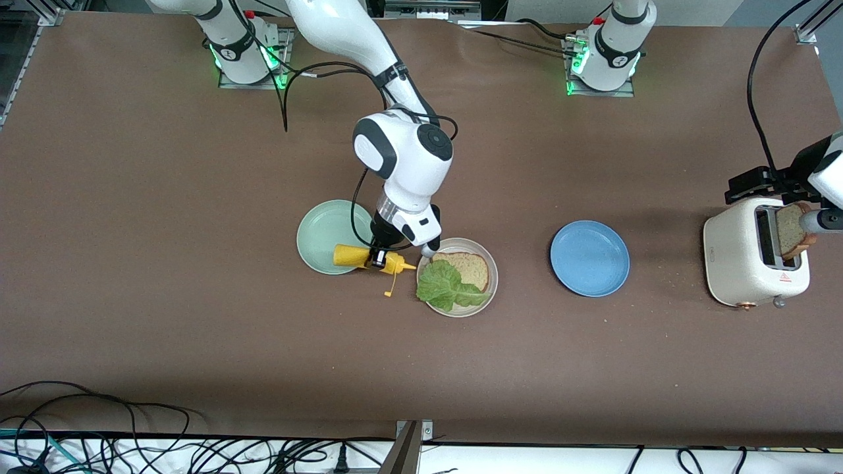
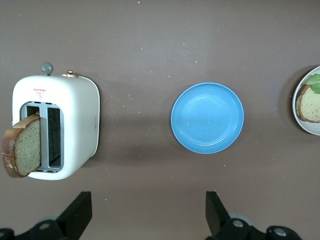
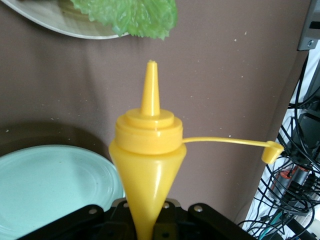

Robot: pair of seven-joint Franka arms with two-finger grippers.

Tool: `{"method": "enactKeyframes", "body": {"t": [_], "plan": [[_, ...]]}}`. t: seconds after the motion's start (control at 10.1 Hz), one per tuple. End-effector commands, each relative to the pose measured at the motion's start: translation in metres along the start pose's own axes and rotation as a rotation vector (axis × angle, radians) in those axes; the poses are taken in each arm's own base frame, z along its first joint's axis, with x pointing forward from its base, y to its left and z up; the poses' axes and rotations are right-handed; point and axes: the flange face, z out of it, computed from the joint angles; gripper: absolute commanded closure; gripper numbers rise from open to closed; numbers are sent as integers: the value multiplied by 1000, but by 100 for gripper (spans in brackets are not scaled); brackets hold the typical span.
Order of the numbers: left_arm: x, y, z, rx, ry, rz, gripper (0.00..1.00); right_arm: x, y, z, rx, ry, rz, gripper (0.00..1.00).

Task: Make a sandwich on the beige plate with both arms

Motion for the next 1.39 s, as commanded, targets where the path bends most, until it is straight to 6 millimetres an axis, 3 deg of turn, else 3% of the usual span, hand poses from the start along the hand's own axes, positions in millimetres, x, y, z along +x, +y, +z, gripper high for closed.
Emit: {"method": "enactKeyframes", "body": {"t": [0.0, 0.2, 0.59, 0.79, 1.29], "plan": [[0, -2, -4, 19, 10, 2, 0, 8, -1, -5, -36, -27, -17, 100], [0, -2, -4, 19, 10, 2, 0, 17, -10, -16, -96, -63, -102, 100], [1, -2, -3, 19, 8, 2, 0, 20, -13, -21, -103, -55, -93, 100], [1, -2, -3, 19, 8, 2, 0, 11, -8, -23, -40, -30, -21, 100], [0, -2, -4, 19, 10, 2, 0, -30, 31, -14, 114, 52, 180, 100]]}}
